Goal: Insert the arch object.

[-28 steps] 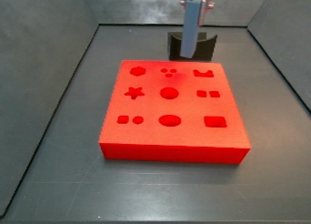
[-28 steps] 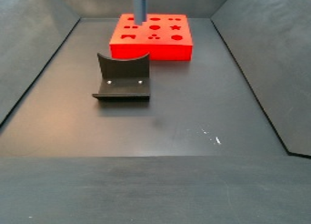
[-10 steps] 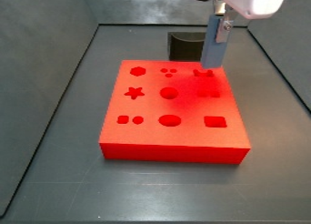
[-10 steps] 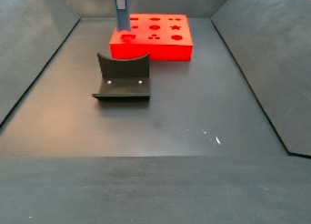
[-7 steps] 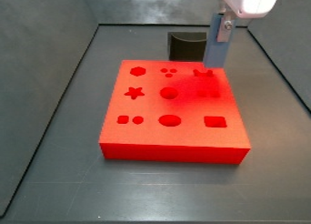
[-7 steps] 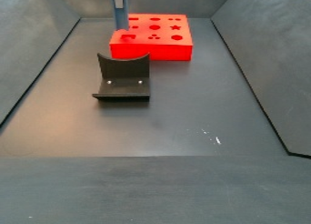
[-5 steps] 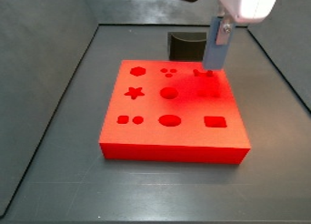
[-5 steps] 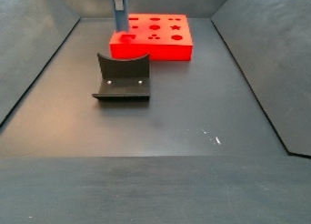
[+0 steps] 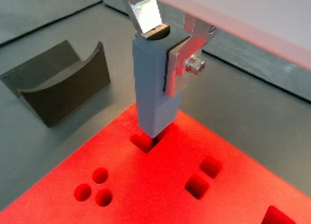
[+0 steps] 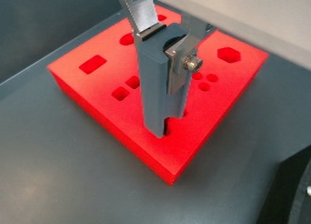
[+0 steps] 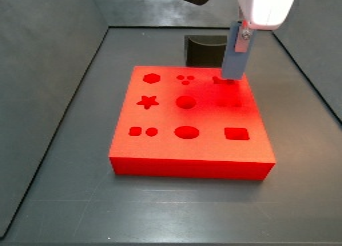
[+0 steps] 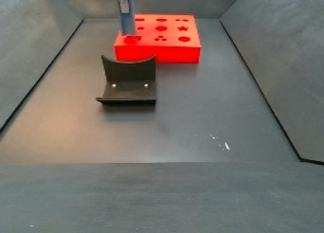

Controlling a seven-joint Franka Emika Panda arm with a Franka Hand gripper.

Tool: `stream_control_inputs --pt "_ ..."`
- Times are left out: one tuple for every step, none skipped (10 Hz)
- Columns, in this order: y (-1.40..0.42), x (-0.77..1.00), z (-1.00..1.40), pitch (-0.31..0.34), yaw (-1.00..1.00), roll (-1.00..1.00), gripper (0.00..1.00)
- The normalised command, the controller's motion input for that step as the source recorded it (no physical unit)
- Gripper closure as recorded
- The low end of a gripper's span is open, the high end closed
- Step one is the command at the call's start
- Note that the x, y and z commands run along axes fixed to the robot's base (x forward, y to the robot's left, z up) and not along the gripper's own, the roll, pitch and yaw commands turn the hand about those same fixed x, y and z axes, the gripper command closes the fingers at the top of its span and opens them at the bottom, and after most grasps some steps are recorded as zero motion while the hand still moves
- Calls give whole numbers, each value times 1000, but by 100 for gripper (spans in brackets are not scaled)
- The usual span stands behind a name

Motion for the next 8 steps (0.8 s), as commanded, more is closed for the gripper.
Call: stream_control_inputs --pt "0 -40 -34 0 -151 0 100" --pt "-14 -91 -54 0 0 0 100" --pt "-11 -71 -83 -17 0 0 100" --pt "0 -34 -97 -34 117 0 100" --pt "0 -43 -86 -43 180 -4 100" --pt "0 -17 -91 -34 197 0 100" --pt "0 -31 -134 -50 209 -19 100" --pt "0 0 -149 -63 223 -29 100"
